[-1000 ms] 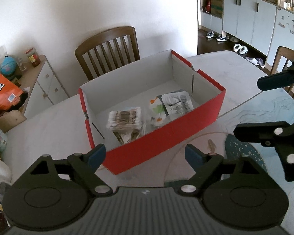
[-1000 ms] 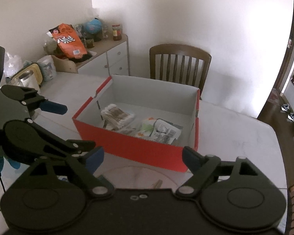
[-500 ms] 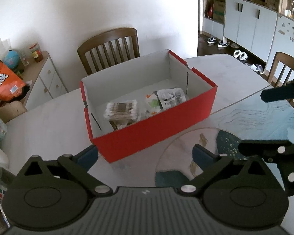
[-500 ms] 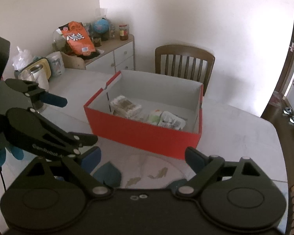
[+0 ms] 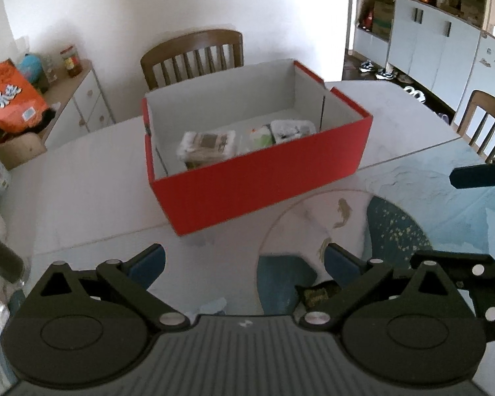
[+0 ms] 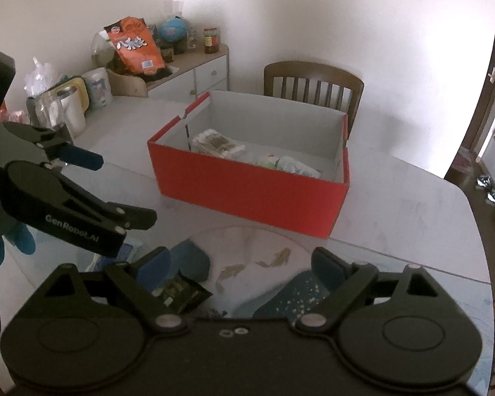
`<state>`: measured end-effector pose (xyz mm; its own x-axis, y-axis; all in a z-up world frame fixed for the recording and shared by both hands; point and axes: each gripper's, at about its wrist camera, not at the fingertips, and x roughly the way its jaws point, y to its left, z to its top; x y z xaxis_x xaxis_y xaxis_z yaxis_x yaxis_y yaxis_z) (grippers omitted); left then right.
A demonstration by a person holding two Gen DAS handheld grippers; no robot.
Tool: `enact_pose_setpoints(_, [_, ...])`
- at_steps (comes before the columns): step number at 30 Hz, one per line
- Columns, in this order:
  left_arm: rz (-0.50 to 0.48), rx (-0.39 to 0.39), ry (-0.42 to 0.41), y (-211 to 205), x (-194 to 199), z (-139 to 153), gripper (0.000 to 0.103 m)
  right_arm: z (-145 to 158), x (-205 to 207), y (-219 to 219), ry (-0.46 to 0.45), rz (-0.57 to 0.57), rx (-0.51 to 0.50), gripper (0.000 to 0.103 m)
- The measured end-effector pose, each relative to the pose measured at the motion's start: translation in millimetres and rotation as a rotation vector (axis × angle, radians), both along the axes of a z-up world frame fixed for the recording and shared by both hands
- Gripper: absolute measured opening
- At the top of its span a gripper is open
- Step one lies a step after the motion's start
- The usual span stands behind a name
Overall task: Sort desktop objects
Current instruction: 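Move both tools back from the box down toward the items on the table, then grasp the blue-and-white wrapped bar with the left gripper while the right grasps the dark snack packet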
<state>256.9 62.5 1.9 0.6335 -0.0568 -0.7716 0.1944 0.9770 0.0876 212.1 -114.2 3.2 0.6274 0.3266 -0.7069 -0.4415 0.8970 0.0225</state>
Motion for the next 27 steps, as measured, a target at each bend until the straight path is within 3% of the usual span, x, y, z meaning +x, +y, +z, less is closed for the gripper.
enact_pose_setpoints(27, [0.073, -0.072, 0.129, 37, -21, -78, 0.103, -68, -9, 19, 0.131, 0.030, -0.040, 0.088])
